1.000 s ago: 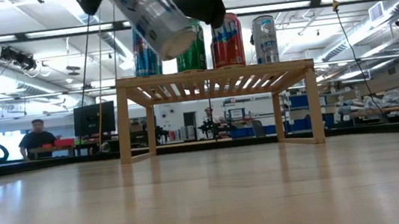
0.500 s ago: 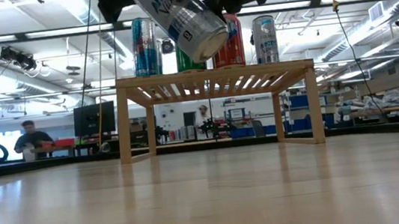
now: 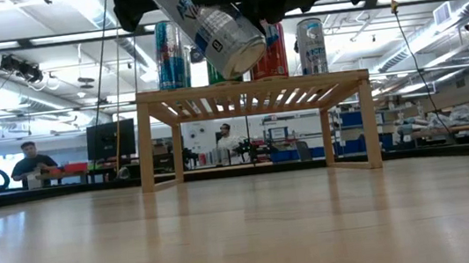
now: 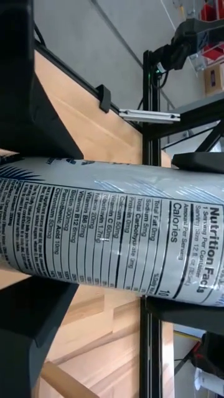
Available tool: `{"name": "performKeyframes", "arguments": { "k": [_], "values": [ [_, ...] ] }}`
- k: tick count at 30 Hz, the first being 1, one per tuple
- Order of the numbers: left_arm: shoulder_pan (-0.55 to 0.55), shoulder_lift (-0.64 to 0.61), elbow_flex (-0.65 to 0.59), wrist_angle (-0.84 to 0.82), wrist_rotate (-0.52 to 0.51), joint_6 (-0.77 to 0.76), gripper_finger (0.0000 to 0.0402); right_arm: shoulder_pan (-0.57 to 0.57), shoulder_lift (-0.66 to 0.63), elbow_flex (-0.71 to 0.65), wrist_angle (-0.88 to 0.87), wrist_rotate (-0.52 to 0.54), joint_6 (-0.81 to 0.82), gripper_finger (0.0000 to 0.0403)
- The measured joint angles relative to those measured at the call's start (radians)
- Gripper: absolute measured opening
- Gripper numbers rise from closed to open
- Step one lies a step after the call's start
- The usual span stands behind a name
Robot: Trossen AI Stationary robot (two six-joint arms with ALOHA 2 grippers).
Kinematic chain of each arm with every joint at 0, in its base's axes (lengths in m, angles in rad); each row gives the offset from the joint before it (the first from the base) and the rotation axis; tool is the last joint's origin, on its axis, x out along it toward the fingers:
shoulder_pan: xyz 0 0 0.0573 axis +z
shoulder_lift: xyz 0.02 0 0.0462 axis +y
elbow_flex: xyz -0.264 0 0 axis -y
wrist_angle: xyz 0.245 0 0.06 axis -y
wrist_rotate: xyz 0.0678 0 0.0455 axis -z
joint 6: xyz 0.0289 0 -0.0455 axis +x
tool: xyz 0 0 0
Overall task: Place canned beverage on shelf
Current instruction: Align the white soda can with the other white soda can on the shelf
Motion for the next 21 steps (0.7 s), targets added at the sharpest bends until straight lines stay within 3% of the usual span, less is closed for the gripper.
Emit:
{"name": "performKeyframes", "arguments": {
  "k": [3,14,21],
  "values": [
    [0.002,0.000,-0.001,0.013,0.000,-0.017,0.0261,0.000,-0.002,0.000,0.001,0.002,0.003,0.0258],
    [0.004,-0.002,0.000,0.027,-0.009,0.026,0.0308,0.001,-0.002,0.000,-0.007,0.013,0.015,0.0258],
    [0.010,-0.003,0.001,0.040,0.001,0.054,0.0315,0.004,-0.001,-0.001,-0.018,0.114,0.041,0.0258]
  ]
}}
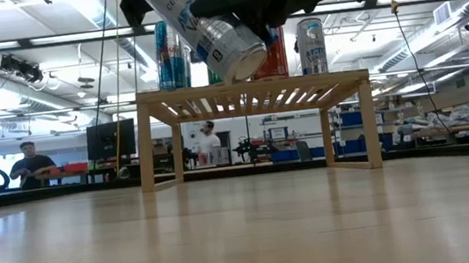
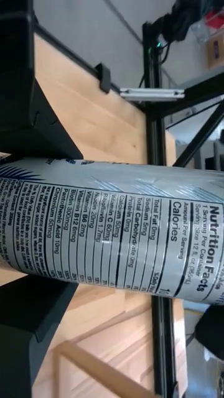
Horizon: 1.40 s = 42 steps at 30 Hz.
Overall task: Place canned beverage on shelf
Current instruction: Align the white soda can with the other white soda can on the shelf
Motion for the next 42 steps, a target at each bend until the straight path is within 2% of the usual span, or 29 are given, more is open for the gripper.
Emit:
{"name": "performKeyframes", "arguments": {
  "k": [7,12,18,23,27,30,33,36,42],
  "values": [
    [-0.001,-0.054,0.000,-0.013,0.036,0.034,0.0315,0.007,-0.035,0.000,-0.067,0.057,0.010,0.0258],
    [-0.003,-0.152,0.000,-0.060,0.048,0.061,0.0315,0.033,-0.121,0.000,-0.149,0.177,-0.003,0.0258],
    [-0.002,-0.258,0.001,-0.185,0.045,0.065,0.0316,0.037,-0.288,0.000,-0.262,0.233,-0.067,0.0258],
    [-0.002,-0.318,-0.001,-0.329,0.040,0.052,0.0316,0.018,-0.460,0.000,-0.333,0.372,-0.154,0.0258],
    [-0.002,-0.335,-0.001,-0.326,0.040,0.063,0.0316,-0.007,-0.593,-0.036,-0.344,0.489,-0.216,0.0258],
    [-0.002,-0.344,0.000,-0.330,0.038,0.093,0.0316,-0.032,-0.700,-0.118,-0.290,0.594,-0.236,0.0261],
    [-0.002,-0.351,-0.001,-0.344,0.037,0.110,0.0316,-0.069,-0.807,-0.238,-0.161,0.580,-0.248,0.0262],
    [-0.002,-0.364,-0.002,-0.361,0.037,0.112,0.0316,-0.108,-0.894,-0.356,-0.061,0.493,-0.254,0.0261],
    [-0.002,-0.376,0.000,-0.369,0.037,0.118,0.0316,-0.189,-0.931,-0.537,0.109,0.369,-0.244,0.0266]
  ]
}}
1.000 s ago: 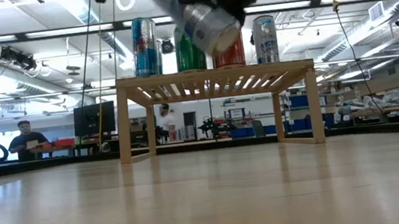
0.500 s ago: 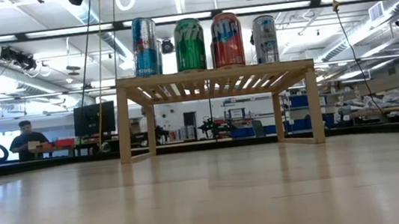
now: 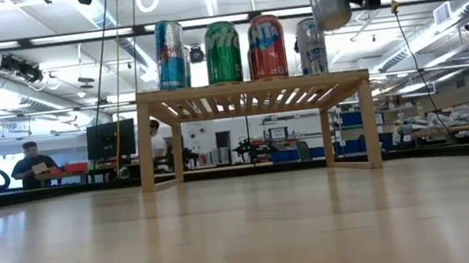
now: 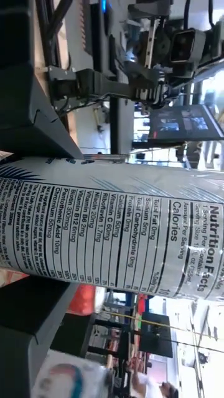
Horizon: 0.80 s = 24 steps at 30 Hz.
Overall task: Place canned beverage on shelf
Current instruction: Align the white soda can with the other white soda can on the shelf
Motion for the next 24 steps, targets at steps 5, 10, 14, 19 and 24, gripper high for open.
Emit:
{"name": "performKeyframes", "arguments": {
  "k": [5,10,14,19,24],
  "values": [
    [0.000,-0.002,-0.001,-0.015,0.000,0.013,0.0316,-0.060,0.038,-0.129,0.239,-0.028,0.008,0.0266],
    [0.000,-0.002,-0.001,-0.022,0.000,0.014,0.0316,-0.103,0.113,-0.218,0.416,-0.081,-0.033,0.0268],
    [0.000,-0.002,-0.001,-0.020,0.000,0.014,0.0316,-0.156,0.176,-0.232,0.473,-0.129,-0.042,0.0268],
    [0.000,-0.002,-0.001,-0.018,0.000,0.014,0.0316,-0.245,0.250,-0.233,0.523,-0.232,-0.038,0.0268],
    [0.000,-0.002,-0.001,-0.018,0.000,0.014,0.0316,-0.295,0.301,-0.232,0.550,-0.257,-0.040,0.0268]
  ]
}}
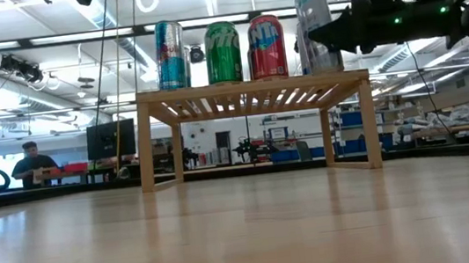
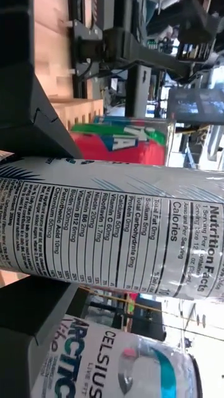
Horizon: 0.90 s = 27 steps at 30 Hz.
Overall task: Place canned beverage on shelf
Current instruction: Align the white soda can with the other white soda can on the shelf
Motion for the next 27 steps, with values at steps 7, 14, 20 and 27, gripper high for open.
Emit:
{"name": "performKeyframes", "arguments": {
  "k": [7,14,20,27],
  "values": [
    [0.000,0.000,0.000,0.000,0.000,0.003,0.0316,-0.038,0.054,0.000,0.066,-0.066,-0.045,0.0269],
    [0.000,0.001,0.000,0.000,0.000,0.003,0.0316,-0.054,0.064,0.002,0.071,-0.067,-0.048,0.0279],
    [0.000,0.001,0.000,0.000,0.000,0.003,0.0316,-0.068,0.064,0.002,0.067,-0.033,-0.043,0.0301],
    [0.000,0.001,0.000,0.000,0.000,0.002,0.0316,-0.069,0.064,0.001,0.065,-0.029,-0.023,0.0318]
  ]
}}
